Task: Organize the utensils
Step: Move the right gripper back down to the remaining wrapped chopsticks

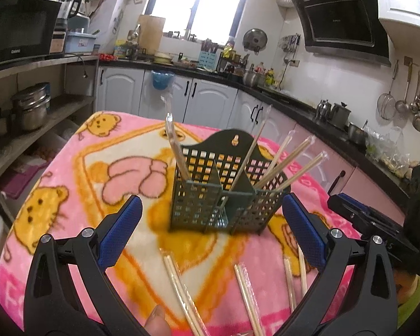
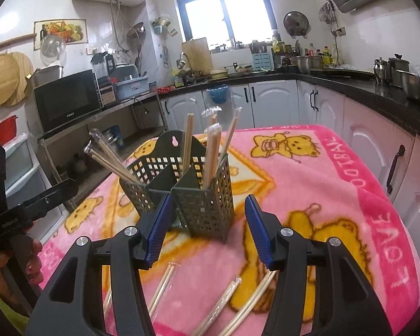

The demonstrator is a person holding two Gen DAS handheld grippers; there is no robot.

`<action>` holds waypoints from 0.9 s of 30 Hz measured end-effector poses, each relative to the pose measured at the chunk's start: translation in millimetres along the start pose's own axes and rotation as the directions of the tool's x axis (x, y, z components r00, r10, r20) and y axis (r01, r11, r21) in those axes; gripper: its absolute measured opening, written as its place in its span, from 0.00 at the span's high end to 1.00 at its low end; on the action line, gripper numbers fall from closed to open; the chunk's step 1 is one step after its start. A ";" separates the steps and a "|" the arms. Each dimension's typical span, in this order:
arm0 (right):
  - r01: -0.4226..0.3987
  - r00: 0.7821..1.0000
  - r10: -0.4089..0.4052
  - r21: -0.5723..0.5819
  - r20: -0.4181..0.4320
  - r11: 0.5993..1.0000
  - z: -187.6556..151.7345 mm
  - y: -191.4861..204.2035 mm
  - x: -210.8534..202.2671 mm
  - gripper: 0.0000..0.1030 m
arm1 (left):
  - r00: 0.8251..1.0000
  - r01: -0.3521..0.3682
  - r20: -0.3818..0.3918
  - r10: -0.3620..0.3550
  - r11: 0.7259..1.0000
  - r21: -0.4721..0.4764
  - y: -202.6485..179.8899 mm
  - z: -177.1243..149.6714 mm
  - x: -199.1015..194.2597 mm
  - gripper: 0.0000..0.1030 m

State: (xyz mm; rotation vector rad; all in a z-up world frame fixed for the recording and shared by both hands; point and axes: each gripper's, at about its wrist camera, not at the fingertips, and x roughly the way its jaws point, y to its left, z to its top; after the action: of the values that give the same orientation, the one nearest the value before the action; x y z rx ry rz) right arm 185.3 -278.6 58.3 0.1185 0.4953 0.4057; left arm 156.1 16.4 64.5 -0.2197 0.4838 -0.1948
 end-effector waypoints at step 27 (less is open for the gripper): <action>0.062 0.990 -0.058 0.027 -0.127 0.998 -36.4 -23.7 12.4 0.45 | 0.989 0.011 -0.145 -0.004 0.999 0.051 -21.5 -41.5 37.1 0.10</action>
State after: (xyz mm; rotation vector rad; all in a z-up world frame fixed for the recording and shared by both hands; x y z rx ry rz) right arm 185.9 -294.8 16.1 0.1077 0.6283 0.3476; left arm 165.6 -19.7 18.0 -0.1576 0.6215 -0.2310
